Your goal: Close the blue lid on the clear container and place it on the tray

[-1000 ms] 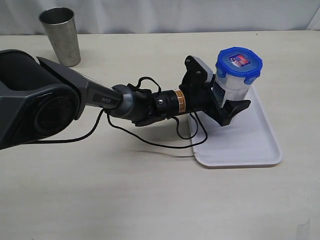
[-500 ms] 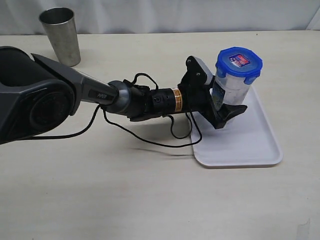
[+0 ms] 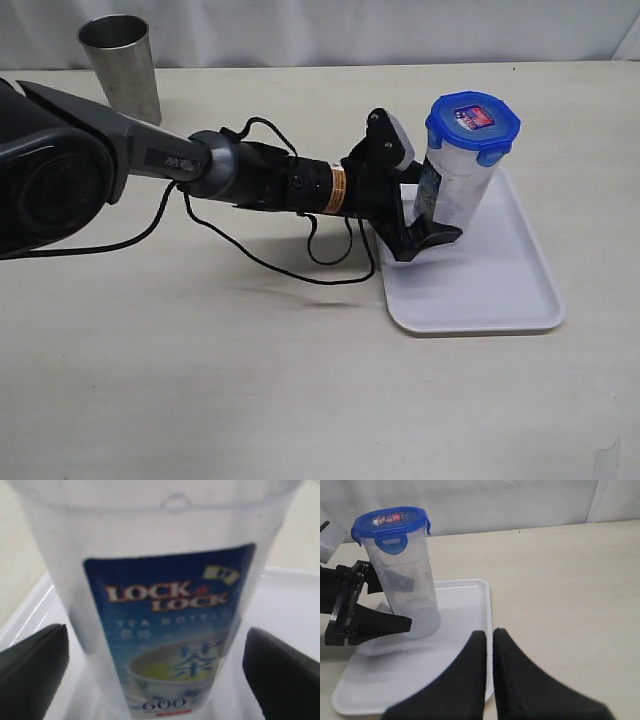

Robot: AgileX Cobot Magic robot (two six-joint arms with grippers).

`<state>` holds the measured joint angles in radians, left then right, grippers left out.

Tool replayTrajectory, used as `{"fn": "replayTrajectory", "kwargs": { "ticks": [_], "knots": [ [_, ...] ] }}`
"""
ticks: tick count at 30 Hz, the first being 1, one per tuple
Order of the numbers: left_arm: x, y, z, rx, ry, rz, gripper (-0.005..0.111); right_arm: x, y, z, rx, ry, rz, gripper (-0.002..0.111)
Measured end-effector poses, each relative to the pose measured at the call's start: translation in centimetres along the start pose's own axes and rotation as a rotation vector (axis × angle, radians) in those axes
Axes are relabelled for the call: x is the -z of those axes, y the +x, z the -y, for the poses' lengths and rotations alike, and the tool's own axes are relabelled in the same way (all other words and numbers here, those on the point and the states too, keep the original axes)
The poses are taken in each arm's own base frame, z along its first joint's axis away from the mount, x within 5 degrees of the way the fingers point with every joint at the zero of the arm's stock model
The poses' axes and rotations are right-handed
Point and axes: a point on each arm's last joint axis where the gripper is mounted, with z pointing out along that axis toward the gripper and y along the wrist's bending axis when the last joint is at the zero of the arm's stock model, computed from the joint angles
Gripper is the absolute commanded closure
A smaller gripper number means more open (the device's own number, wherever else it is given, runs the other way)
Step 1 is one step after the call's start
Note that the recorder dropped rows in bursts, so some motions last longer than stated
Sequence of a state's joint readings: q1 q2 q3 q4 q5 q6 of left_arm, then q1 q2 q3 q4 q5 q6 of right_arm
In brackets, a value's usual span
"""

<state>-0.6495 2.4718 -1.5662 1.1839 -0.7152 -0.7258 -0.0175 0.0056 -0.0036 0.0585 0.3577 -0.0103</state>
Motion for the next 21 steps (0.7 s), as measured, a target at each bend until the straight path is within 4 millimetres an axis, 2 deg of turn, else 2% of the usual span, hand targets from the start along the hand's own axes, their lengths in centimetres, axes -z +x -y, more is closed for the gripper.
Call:
{"fn": "replayTrajectory", "kwargs": {
  "ticks": [5, 14, 17, 19, 21],
  "knots": [
    [1.6, -0.9, -1.3, -0.021, -0.027, -0.078, 0.019, 0.0, 0.0, 0.0, 0.000, 0.000, 0.000, 0.104],
    [4.8, -0.3, -4.1, 0.045, -0.056, -0.207, 0.019, 0.0, 0.0, 0.0, 0.000, 0.000, 0.000, 0.104],
    [5.9, -1.2, -4.5, 0.039, -0.056, -0.228, 0.021, 0.0, 0.0, 0.0, 0.000, 0.000, 0.000, 0.104],
    [6.6, -2.1, -4.7, 0.052, -0.067, -0.226, 0.032, 0.0, 0.0, 0.0, 0.000, 0.000, 0.000, 0.104],
    [7.2, -3.0, -4.8, 0.060, -0.083, -0.221, 0.050, 0.0, 0.0, 0.0, 0.000, 0.000, 0.000, 0.104]
  ]
}}
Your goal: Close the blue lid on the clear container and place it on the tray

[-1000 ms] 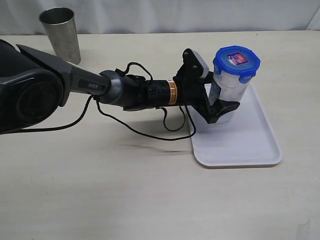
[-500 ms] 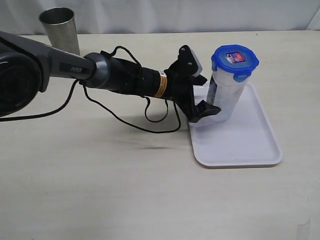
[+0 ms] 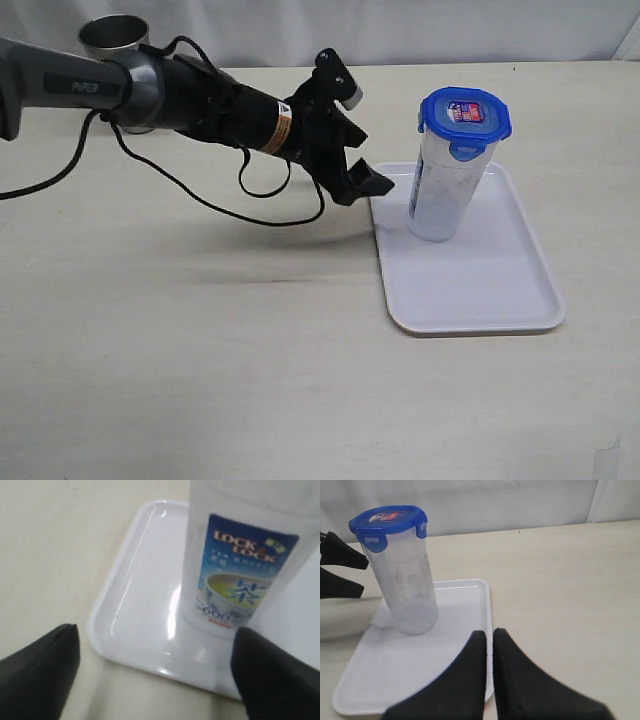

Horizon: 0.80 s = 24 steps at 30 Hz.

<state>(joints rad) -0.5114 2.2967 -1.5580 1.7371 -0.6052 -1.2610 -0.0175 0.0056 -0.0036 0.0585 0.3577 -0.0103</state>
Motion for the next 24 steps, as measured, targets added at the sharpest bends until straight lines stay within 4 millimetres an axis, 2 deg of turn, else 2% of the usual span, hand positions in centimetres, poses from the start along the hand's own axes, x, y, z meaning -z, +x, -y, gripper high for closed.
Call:
{"fn": "replayTrajectory", "kwargs": {
  "ticks": [5, 6, 9, 14, 19, 24],
  "knots": [
    [3.5, -1.6, -1.0, 0.021, -0.071, 0.027, 0.102, 0.0, 0.0, 0.0, 0.000, 0.000, 0.000, 0.104],
    [4.2, -1.9, -1.0, 0.022, -0.079, 0.034, 0.107, 0.0, 0.0, 0.0, 0.000, 0.000, 0.000, 0.104],
    [6.9, -2.6, -1.3, 0.032, -0.115, 0.050, 0.107, 0.0, 0.0, 0.0, 0.000, 0.000, 0.000, 0.104],
    [11.2, -3.7, -0.6, 0.049, -0.222, 0.057, 0.107, 0.0, 0.0, 0.0, 0.000, 0.000, 0.000, 0.104],
    [16.0, -4.7, 1.0, 0.059, -0.418, 0.050, 0.107, 0.0, 0.0, 0.0, 0.000, 0.000, 0.000, 0.104],
    [20.9, -4.7, 3.4, 0.103, -0.607, 0.065, 0.107, 0.0, 0.0, 0.0, 0.000, 0.000, 0.000, 0.104]
  ]
}}
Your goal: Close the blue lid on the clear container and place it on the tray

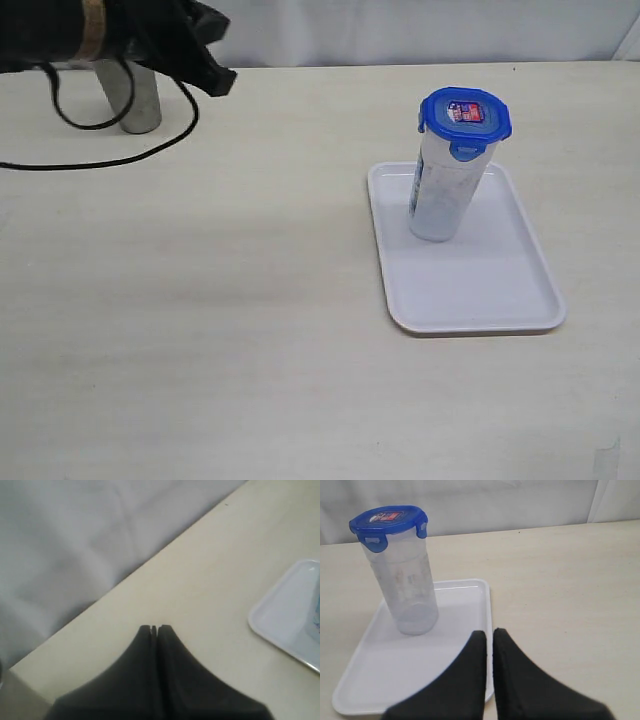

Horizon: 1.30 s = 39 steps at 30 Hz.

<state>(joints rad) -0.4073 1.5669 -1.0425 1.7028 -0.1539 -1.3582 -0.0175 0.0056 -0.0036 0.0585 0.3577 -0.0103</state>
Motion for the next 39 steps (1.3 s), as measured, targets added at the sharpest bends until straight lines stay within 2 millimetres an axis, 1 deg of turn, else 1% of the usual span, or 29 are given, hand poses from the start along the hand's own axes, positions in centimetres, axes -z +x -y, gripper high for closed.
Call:
{"fn": "replayTrajectory", "kwargs": {
  "ticks": [1, 5, 8, 13, 17, 23, 26, 34, 36, 38, 39],
  "knots": [
    [1.6, 0.1, -0.1, 0.012, -0.039, 0.007, 0.107, 0.0, 0.0, 0.0, 0.000, 0.000, 0.000, 0.104],
    [6.7, 0.7, 0.0, 0.054, -0.159, 0.037, 0.107, 0.0, 0.0, 0.0, 0.000, 0.000, 0.000, 0.104],
    [10.1, 1.4, 0.5, 0.104, -0.201, 0.078, 0.107, 0.0, 0.0, 0.0, 0.000, 0.000, 0.000, 0.104],
    [15.1, 2.7, 2.3, 0.184, -0.169, 0.188, 0.107, 0.0, 0.0, 0.0, 0.000, 0.000, 0.000, 0.104],
    [18.4, 3.4, 3.7, 0.199, -0.126, 0.291, 0.107, 0.0, 0.0, 0.0, 0.000, 0.000, 0.000, 0.104],
    [22.1, 3.1, 4.4, 0.183, -0.134, 0.431, 0.107, 0.0, 0.0, 0.0, 0.000, 0.000, 0.000, 0.104],
    [23.4, 2.9, 4.6, 0.174, -0.142, 0.484, 0.107, 0.0, 0.0, 0.0, 0.000, 0.000, 0.000, 0.104],
    [25.1, 2.7, 4.9, 0.173, -0.138, 0.555, 0.107, 0.0, 0.0, 0.0, 0.000, 0.000, 0.000, 0.104],
    [25.2, 2.6, 5.0, 0.257, -0.102, 0.581, 0.107, 0.0, 0.0, 0.0, 0.000, 0.000, 0.000, 0.104],
    [25.2, 2.6, 4.9, 0.428, -0.065, 0.619, 0.107, 0.0, 0.0, 0.0, 0.000, 0.000, 0.000, 0.104],
    [25.2, 2.8, 4.6, 0.502, -0.080, 0.635, 0.107, 0.0, 0.0, 0.0, 0.000, 0.000, 0.000, 0.104]
  ]
}}
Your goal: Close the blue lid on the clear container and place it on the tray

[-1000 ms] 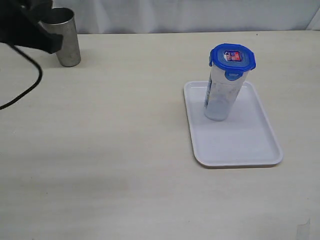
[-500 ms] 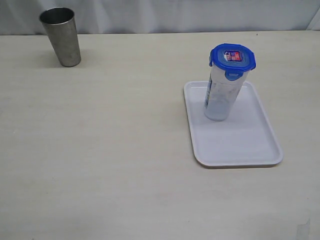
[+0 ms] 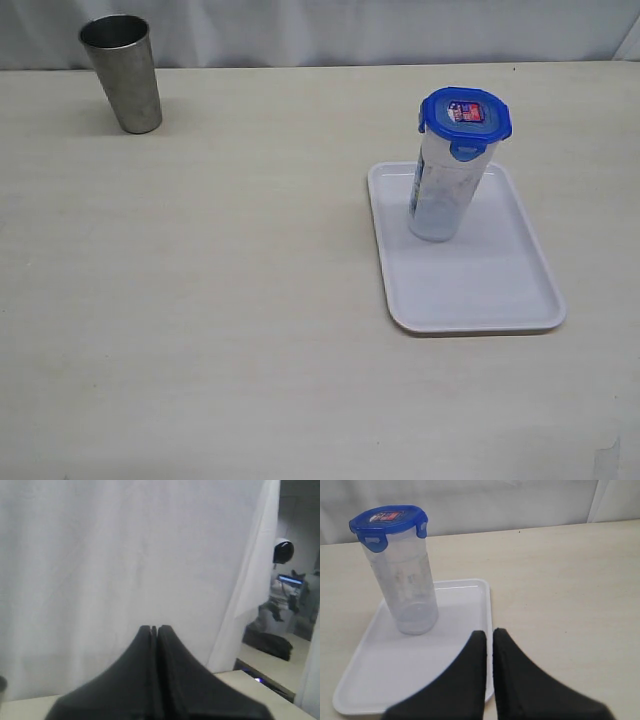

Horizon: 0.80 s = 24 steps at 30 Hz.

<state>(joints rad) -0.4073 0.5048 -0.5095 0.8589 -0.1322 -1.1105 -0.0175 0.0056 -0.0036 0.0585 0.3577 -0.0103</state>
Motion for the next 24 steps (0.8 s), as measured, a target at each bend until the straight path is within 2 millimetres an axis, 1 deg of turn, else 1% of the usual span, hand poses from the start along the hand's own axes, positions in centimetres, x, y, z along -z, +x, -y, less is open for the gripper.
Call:
{"fn": "replayTrajectory", "kwargs": {
  "ticks": [1, 4, 7, 9, 12, 15, 20, 24],
  "knots": [
    [0.0, 0.0, -0.2, 0.002, -0.023, 0.007, 0.107, 0.0, 0.0, 0.0, 0.000, 0.000, 0.000, 0.104],
    [0.1, 0.1, -0.9, -0.075, -0.093, -0.008, 0.107, 0.0, 0.0, 0.0, 0.000, 0.000, 0.000, 0.104],
    [0.4, 1.7, -1.5, -0.283, -0.121, -0.056, 0.107, 0.0, 0.0, 0.0, 0.000, 0.000, 0.000, 0.104],
    [1.3, 3.3, -2.3, -0.367, -0.168, -0.070, 0.107, 0.0, 0.0, 0.0, 0.000, 0.000, 0.000, 0.104],
    [3.0, 5.2, -3.7, -0.368, -0.289, -0.067, 0.107, 0.0, 0.0, 0.0, 0.000, 0.000, 0.000, 0.104],
    [4.8, 6.5, -4.7, -0.360, -0.405, -0.037, 0.107, 0.0, 0.0, 0.0, 0.000, 0.000, 0.000, 0.104],
    [7.3, 8.2, -5.2, -0.361, -0.538, 0.043, 0.107, 0.0, 0.0, 0.0, 0.000, 0.000, 0.000, 0.104],
    [8.4, 9.6, -5.3, -0.349, -0.585, 0.092, 0.107, 0.0, 0.0, 0.0, 0.000, 0.000, 0.000, 0.104]
  ]
}}
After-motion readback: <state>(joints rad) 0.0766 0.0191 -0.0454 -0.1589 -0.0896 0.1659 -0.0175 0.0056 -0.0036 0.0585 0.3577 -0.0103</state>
